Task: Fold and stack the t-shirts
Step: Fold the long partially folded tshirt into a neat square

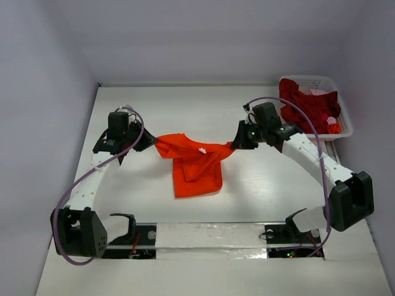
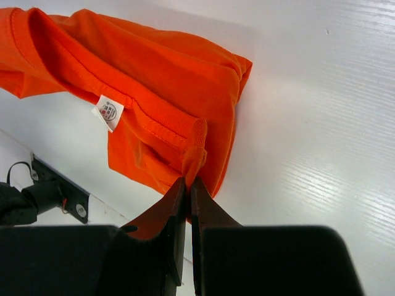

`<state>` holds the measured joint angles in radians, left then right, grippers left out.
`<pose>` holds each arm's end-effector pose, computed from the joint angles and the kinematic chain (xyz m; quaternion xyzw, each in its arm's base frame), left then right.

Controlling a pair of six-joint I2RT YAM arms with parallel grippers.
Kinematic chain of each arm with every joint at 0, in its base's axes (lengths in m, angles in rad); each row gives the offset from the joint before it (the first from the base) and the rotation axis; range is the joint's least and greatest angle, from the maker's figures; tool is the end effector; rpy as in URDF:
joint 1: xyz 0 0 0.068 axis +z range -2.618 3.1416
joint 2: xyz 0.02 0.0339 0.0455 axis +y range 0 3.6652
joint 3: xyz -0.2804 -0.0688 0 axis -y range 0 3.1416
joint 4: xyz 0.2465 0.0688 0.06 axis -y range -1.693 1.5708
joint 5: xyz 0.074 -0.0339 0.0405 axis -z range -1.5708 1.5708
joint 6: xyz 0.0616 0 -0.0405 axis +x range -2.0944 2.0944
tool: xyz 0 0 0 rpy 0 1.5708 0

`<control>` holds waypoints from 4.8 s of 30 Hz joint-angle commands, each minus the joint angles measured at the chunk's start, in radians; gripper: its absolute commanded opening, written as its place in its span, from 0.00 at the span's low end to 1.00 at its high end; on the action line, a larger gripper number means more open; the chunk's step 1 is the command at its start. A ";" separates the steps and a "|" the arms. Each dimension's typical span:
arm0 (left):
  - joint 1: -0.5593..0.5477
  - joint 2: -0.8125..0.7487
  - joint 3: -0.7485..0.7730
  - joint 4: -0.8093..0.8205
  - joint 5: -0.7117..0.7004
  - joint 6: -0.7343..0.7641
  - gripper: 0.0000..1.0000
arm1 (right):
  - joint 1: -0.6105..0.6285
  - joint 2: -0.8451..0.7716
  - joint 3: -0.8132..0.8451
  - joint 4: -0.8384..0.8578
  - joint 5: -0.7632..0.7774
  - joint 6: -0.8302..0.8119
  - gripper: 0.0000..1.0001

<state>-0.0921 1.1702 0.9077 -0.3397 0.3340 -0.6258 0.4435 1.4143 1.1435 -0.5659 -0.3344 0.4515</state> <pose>0.2702 -0.0452 0.2908 -0.1555 0.8622 -0.2990 0.3782 0.2789 0.1549 0.2842 -0.0560 0.9206 0.2932 0.2518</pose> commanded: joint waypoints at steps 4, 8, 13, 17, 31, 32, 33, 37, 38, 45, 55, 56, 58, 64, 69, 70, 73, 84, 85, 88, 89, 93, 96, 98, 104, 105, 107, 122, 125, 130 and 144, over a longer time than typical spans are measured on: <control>-0.003 -0.047 0.031 0.008 0.025 -0.012 0.00 | 0.014 -0.058 0.044 -0.023 0.020 -0.051 0.00; -0.003 -0.035 0.054 0.027 0.034 -0.029 0.00 | 0.014 -0.028 0.111 -0.070 0.005 -0.080 0.00; -0.003 -0.027 0.097 0.015 0.037 -0.023 0.00 | 0.033 -0.014 0.179 -0.101 -0.003 -0.097 0.00; -0.003 -0.050 0.080 -0.012 0.040 -0.011 0.00 | 0.034 -0.023 0.165 -0.118 0.006 -0.102 0.00; -0.003 -0.135 -0.107 -0.004 0.014 -0.002 0.00 | 0.043 -0.106 0.032 -0.132 0.081 -0.025 0.00; -0.003 -0.145 -0.142 -0.013 0.014 0.000 0.00 | 0.043 -0.107 -0.008 -0.109 0.069 -0.013 0.00; -0.003 -0.150 -0.159 -0.019 0.016 0.001 0.00 | 0.043 -0.109 -0.030 -0.098 0.057 -0.002 0.00; -0.003 -0.188 -0.211 -0.044 0.014 0.009 0.01 | 0.043 -0.136 -0.094 -0.054 0.020 0.041 0.00; -0.003 -0.198 -0.216 -0.057 0.013 0.014 0.01 | 0.043 -0.141 -0.100 -0.049 0.014 0.042 0.00; -0.003 -0.222 -0.247 -0.091 0.011 0.011 0.04 | 0.043 -0.169 -0.128 -0.065 0.024 0.044 0.00; -0.021 -0.244 -0.316 -0.122 0.051 -0.009 0.06 | 0.052 -0.219 -0.180 -0.077 0.043 0.069 0.00; -0.021 -0.241 -0.317 -0.122 0.054 -0.012 0.10 | 0.052 -0.221 -0.186 -0.077 0.043 0.069 0.00; -0.021 -0.234 -0.316 -0.127 0.057 -0.025 0.14 | 0.052 -0.224 -0.194 -0.069 0.034 0.075 0.00; -0.021 -0.216 -0.299 -0.137 0.073 -0.041 0.39 | 0.052 -0.207 -0.260 -0.032 0.012 0.085 0.00; -0.021 -0.213 -0.285 -0.194 0.042 -0.031 0.62 | 0.061 -0.195 -0.327 -0.009 0.011 0.073 0.09; -0.021 -0.214 -0.283 -0.203 0.036 -0.029 0.65 | 0.061 -0.195 -0.337 -0.012 0.012 0.069 0.24; -0.021 -0.228 -0.250 -0.235 -0.001 -0.029 0.73 | 0.081 -0.219 -0.361 -0.019 0.020 0.073 0.89; -0.021 -0.155 -0.001 -0.090 -0.003 -0.061 0.08 | 0.081 -0.212 -0.041 -0.089 0.115 0.069 0.05; -0.021 -0.155 -0.010 -0.058 0.016 -0.061 0.02 | 0.081 -0.180 -0.033 -0.081 0.094 0.069 0.00; -0.056 -0.086 -0.067 0.076 0.103 -0.100 0.00 | 0.113 -0.086 -0.010 -0.052 0.048 0.052 0.00; -0.070 -0.045 -0.075 0.109 0.106 -0.107 0.00 | 0.113 -0.037 -0.004 -0.036 0.049 0.049 0.00; -0.142 0.060 -0.114 0.197 0.152 -0.110 0.00 | 0.136 0.049 0.009 0.017 0.022 0.067 0.00; -0.199 0.146 -0.130 0.274 0.212 -0.124 0.00 | 0.161 0.100 0.024 0.046 0.005 0.076 0.00; -0.233 0.202 -0.112 0.274 0.218 -0.124 0.00 | 0.173 0.120 0.036 0.047 0.000 0.076 0.00; -0.327 0.247 -0.058 0.246 0.184 -0.127 0.00 | 0.215 0.156 0.045 0.073 -0.012 0.087 0.00; -0.339 0.255 -0.056 0.237 0.181 -0.127 0.00 | 0.215 0.163 0.044 0.077 -0.014 0.088 0.00; -0.339 0.273 -0.055 0.222 0.175 -0.117 0.00 | 0.237 0.182 0.041 0.089 -0.015 0.087 0.00; -0.348 0.319 -0.030 0.194 0.062 -0.095 0.00 | 0.299 0.259 0.104 0.118 -0.012 0.104 0.00; -0.348 0.342 -0.017 0.192 0.051 -0.086 0.00 | 0.299 0.262 0.104 0.124 -0.011 0.105 0.00; -0.366 0.391 -0.007 0.194 0.076 -0.072 0.00 | 0.308 0.287 0.119 0.126 -0.005 0.099 0.00; -0.377 0.298 -0.058 0.143 0.068 -0.069 0.00 | 0.308 0.423 0.222 0.158 0.005 0.096 0.00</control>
<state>-0.4652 1.5230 0.8631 -0.1772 0.4034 -0.7128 0.7414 1.8114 1.3113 -0.4515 -0.3367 0.5507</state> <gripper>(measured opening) 0.003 0.010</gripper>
